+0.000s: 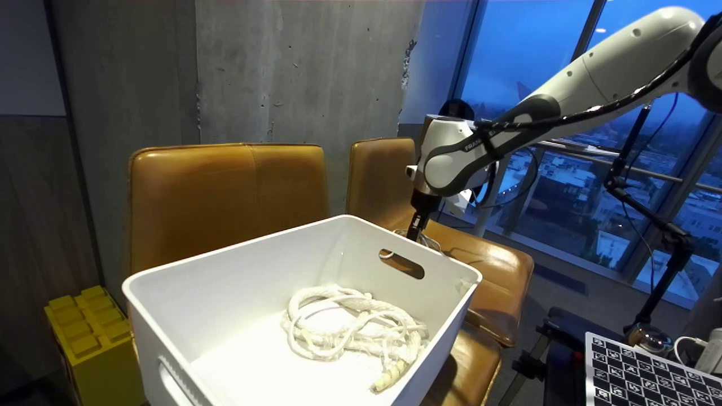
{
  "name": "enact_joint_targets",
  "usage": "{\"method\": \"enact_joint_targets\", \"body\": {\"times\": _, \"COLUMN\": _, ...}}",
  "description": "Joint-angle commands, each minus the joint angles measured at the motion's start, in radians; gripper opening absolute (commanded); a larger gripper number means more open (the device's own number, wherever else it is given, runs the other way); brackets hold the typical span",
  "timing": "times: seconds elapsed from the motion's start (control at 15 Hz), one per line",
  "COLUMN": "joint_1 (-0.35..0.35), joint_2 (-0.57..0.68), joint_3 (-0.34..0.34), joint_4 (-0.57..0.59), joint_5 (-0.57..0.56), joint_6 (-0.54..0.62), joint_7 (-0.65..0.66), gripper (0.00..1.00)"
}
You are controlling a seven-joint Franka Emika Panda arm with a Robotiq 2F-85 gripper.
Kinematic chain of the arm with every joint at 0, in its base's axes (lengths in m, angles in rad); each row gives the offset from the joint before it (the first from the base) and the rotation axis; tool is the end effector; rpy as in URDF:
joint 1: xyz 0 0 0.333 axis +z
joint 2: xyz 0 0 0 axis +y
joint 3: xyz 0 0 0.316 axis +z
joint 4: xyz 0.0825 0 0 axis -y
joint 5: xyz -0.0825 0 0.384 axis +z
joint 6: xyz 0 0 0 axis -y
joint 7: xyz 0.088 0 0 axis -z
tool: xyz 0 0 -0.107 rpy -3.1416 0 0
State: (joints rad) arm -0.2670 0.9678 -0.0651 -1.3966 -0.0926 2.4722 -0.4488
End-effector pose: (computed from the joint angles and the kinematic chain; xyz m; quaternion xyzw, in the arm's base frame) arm 0.6975 -0.2298 0.1324 0.9910 0.1081 0.0285 0.0730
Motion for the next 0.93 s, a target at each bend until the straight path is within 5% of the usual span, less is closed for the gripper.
{"method": "enact_joint_targets", "body": {"times": 0.0, "joint_1": 0.046, "joint_2": -0.22, "joint_3": -0.006, "joint_4": -0.237, "joint_5": -0.047, "joint_6": 0.042, "joint_7": 0.029, "gripper": 0.0}}
{"method": "enact_joint_targets", "body": {"times": 0.87, "joint_1": 0.238, "joint_2": -0.797, "joint_3": 0.075, "joint_4": -0.523, "joint_5": -0.058, "joint_6": 0.002, "joint_7": 0.158, "gripper": 0.0}}
